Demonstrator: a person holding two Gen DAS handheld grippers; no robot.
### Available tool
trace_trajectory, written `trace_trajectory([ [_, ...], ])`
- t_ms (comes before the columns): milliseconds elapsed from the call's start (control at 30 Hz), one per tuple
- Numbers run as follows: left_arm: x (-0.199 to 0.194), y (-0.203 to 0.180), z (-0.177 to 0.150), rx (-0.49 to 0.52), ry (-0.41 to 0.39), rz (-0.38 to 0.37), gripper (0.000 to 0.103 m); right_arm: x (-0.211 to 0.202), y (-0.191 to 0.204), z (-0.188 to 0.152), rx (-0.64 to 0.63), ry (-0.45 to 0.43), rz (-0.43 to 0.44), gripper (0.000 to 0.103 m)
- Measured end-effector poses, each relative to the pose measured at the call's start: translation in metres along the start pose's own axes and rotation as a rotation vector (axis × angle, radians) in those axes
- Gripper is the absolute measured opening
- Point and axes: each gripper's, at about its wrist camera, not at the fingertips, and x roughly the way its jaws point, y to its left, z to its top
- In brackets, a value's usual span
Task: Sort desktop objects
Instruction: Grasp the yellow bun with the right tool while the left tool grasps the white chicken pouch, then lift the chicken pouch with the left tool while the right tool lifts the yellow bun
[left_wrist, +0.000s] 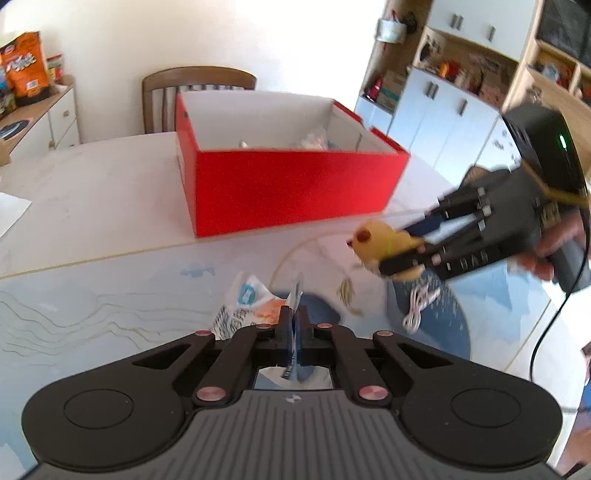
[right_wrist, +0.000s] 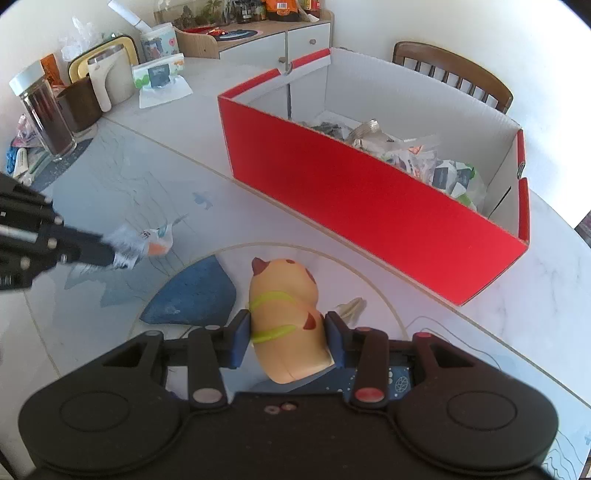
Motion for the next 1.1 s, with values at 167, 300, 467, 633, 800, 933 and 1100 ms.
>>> trace_trajectory([
  [167,-0.010,0.005,0.019,-0.031,-0.024,-0.014,0.000,-0.013,0.002,0.005,-0.020,-0.008,0.000,0.042],
  [300,-0.013,0.005,0.031,-0.040,-0.035,-0.028,0.000,-0.025,0.000,0.008,-0.021,-0.021,0.001,0.041],
  [467,-0.010,0.006,0.035,-0.025,-0.016,-0.043,0.000,-0.033,-0.003,0.010,-0.016,-0.031,-0.002,0.041],
  [633,-0.004,0.000,0.027,0.031,0.059,-0.067,0.000,-0.029,-0.004,0.006,-0.009,-0.016,0.004,0.042],
  [800,0.007,-0.004,0.016,0.138,0.148,-0.086,0.002,-0.027,-0.002,0.001,-0.010,-0.003,0.012,0.042],
  [933,0.011,-0.005,0.009,0.181,0.178,-0.087,0.013,-0.026,-0.001,-0.001,-0.013,0.002,0.015,0.042],
  [1100,0.015,-0.009,-0.001,0.270,0.189,-0.091,0.079,-0.025,-0.001,-0.005,-0.009,0.014,0.018,0.042],
])
